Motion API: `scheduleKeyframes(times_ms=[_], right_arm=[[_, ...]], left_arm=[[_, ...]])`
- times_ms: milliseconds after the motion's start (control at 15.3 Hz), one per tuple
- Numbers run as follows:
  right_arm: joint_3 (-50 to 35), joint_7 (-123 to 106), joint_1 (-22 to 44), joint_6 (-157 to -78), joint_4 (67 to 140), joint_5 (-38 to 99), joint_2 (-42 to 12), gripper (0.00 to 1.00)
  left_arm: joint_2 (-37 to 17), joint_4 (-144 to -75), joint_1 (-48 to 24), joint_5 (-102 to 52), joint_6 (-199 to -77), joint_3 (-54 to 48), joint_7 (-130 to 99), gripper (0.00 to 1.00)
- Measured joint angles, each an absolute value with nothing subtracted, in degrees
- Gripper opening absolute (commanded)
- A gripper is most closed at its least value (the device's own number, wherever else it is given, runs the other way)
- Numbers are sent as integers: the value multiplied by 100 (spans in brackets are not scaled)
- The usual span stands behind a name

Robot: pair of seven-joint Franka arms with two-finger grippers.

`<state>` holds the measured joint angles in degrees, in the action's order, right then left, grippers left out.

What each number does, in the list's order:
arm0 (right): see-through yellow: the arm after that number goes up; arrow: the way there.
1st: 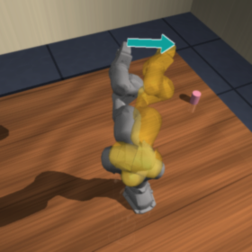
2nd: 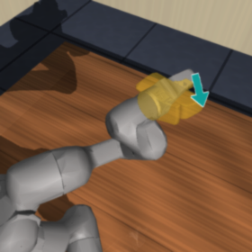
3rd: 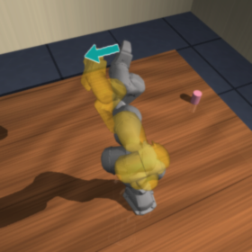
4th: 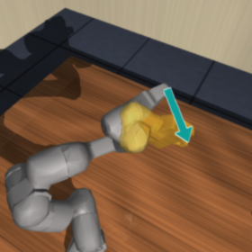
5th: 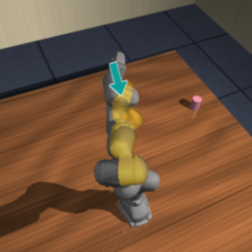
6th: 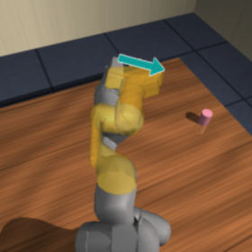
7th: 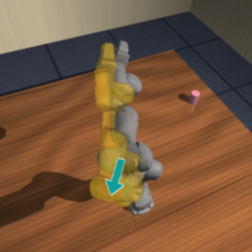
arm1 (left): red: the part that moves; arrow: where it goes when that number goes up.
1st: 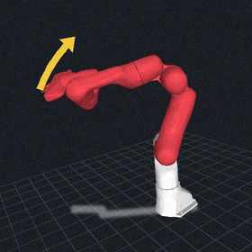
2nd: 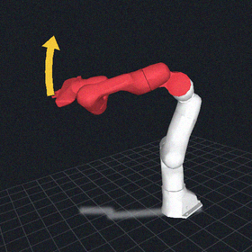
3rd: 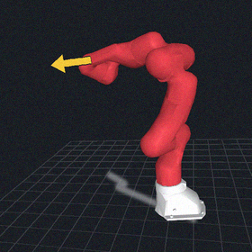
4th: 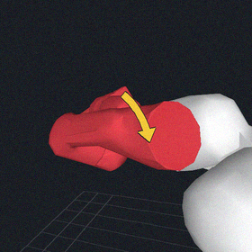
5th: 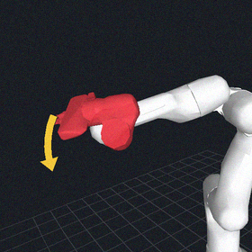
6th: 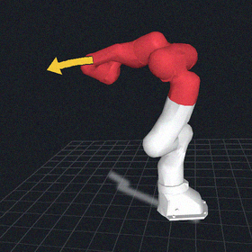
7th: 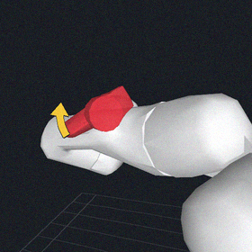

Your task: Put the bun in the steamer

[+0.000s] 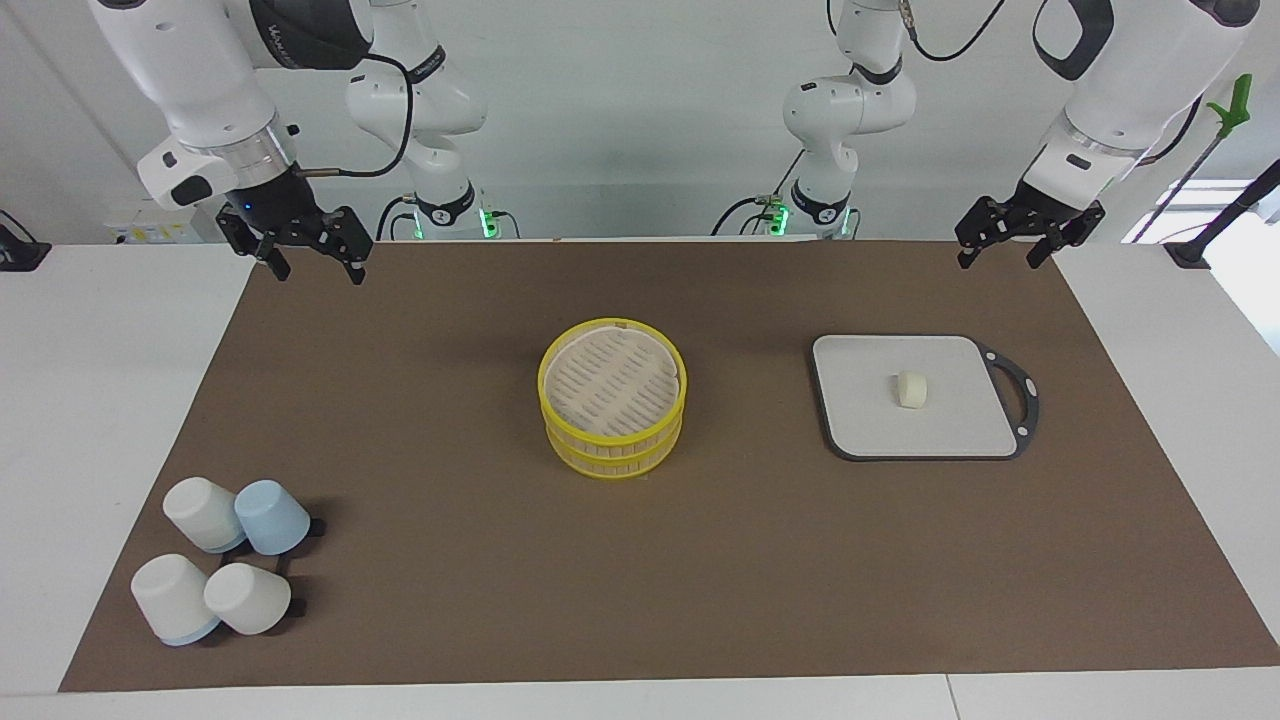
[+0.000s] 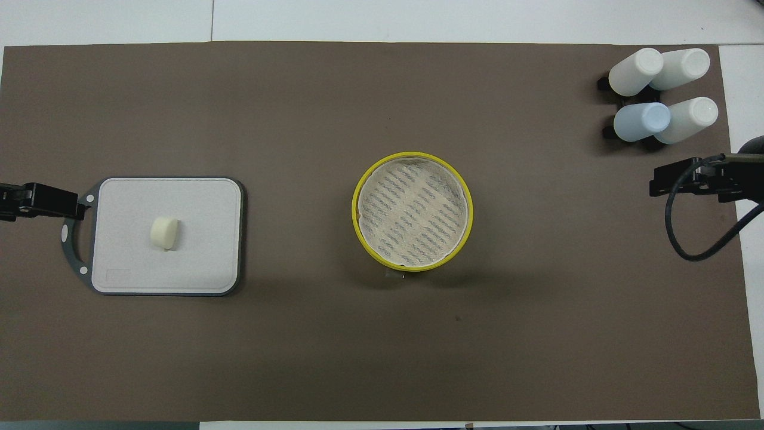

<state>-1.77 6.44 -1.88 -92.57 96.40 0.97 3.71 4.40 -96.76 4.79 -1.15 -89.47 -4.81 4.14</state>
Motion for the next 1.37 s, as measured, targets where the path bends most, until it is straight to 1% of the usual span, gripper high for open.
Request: scheduleKeyframes(times_ms=[589, 785, 981, 1112, 1178, 1374], right_arm=[[-235, 347, -129, -9223, 9641, 249, 371, 100], [-277, 51, 175, -9551, 9642, 732, 372, 100], [-318, 477, 950, -9759, 9628, 679, 292, 100], [-342, 1217, 1622, -9790, 9461, 527, 21, 100], [-349, 1585, 1933, -9788, 9282, 484, -222, 100], [-341, 2701, 2641, -9804, 8427, 246, -1245, 100]], left_arm=[[439, -9749, 479, -115, -8971, -481, 414, 100], [432, -10109, 479, -115, -9386, -481, 415, 100], [410, -10720, 479, -115, -10085, -480, 454, 100], [375, -11124, 483, -115, -10551, -473, 648, 100], [358, -11357, 496, -115, -10822, -464, 751, 100], [308, -12058, 547, -115, -11684, -447, 909, 100]])
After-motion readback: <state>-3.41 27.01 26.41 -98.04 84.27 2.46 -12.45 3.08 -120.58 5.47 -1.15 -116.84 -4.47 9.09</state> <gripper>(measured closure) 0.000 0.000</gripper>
